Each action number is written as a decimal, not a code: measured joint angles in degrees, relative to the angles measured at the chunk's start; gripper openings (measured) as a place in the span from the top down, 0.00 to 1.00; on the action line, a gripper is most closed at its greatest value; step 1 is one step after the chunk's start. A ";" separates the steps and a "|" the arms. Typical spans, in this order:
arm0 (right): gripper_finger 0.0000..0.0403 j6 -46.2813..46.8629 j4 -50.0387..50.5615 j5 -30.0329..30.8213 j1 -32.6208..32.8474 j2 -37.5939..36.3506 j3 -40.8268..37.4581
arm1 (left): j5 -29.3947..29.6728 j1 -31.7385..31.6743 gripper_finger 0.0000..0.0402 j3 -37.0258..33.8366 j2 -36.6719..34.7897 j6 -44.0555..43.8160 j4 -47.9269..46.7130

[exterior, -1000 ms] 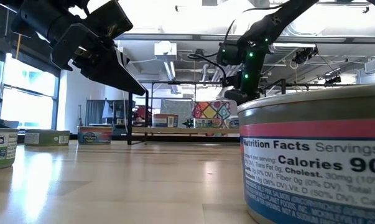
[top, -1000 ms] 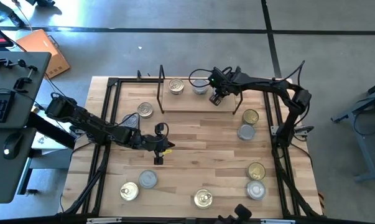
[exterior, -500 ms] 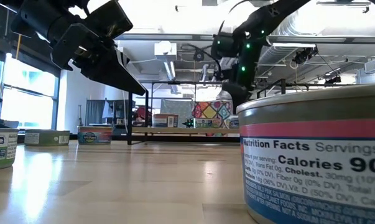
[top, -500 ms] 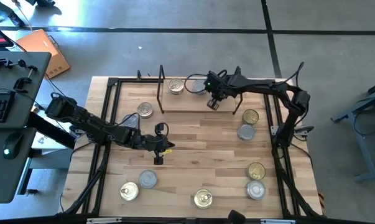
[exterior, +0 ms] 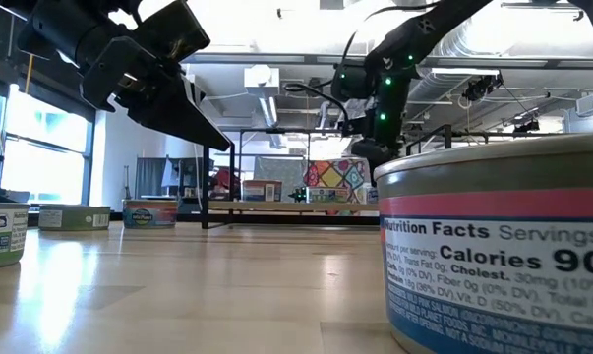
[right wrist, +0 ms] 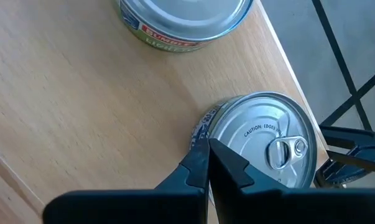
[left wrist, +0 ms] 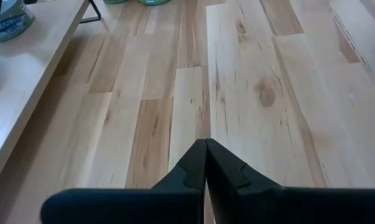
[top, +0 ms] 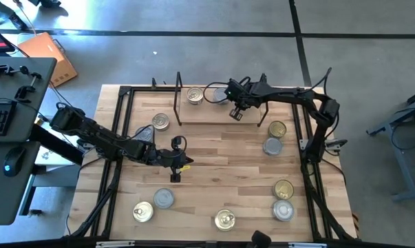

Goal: Stack canned seafood by type on shelf
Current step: Put the green tuna can on the shelf

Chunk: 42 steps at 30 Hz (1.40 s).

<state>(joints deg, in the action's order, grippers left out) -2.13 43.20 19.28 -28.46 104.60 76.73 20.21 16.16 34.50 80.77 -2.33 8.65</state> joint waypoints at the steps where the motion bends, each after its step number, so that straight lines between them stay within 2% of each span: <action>1: 1.00 -0.38 0.42 -0.24 0.15 0.08 0.58 | 0.00 0.00 1.00 0.00 0.00 0.00 -0.01; 7: 1.00 -1.34 2.71 -0.65 2.07 0.17 6.59 | 0.00 0.00 1.00 0.00 0.00 -0.05 -0.56; 11: 1.00 -1.83 3.30 0.02 5.75 0.10 10.14 | 0.00 0.00 1.00 0.00 0.00 -0.59 -1.46; 18: 1.00 -3.92 2.83 -0.19 19.78 0.06 7.68 | 0.73 1.07 1.00 0.00 0.00 -2.14 -3.34; 22: 1.00 -0.03 2.51 -0.17 28.15 0.06 4.41 | 1.83 2.48 1.00 -0.01 0.00 -2.10 -3.35; 26: 1.00 9.32 4.15 -0.24 36.77 0.06 3.06 | 2.09 3.01 1.00 0.00 0.00 -2.08 -3.26; 28: 1.00 16.33 6.58 -2.26 41.21 0.06 3.06 | 2.14 3.04 1.00 -0.02 0.00 -1.83 -2.89; 32: 1.00 33.26 14.13 -14.53 49.17 0.06 3.04 | 2.15 3.02 1.00 -0.02 0.00 0.15 -1.15; 34: 1.00 40.82 17.71 -18.58 53.32 0.06 3.02 | 2.14 3.02 1.00 -0.02 0.00 0.52 -0.34; 42: 1.00 66.14 33.20 -20.19 67.48 0.06 3.02 | 2.13 3.02 1.00 -0.02 0.00 1.64 0.84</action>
<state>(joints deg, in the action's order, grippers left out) 64.01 76.40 -0.91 39.02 104.66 79.75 22.34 19.18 34.48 80.77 -0.69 9.49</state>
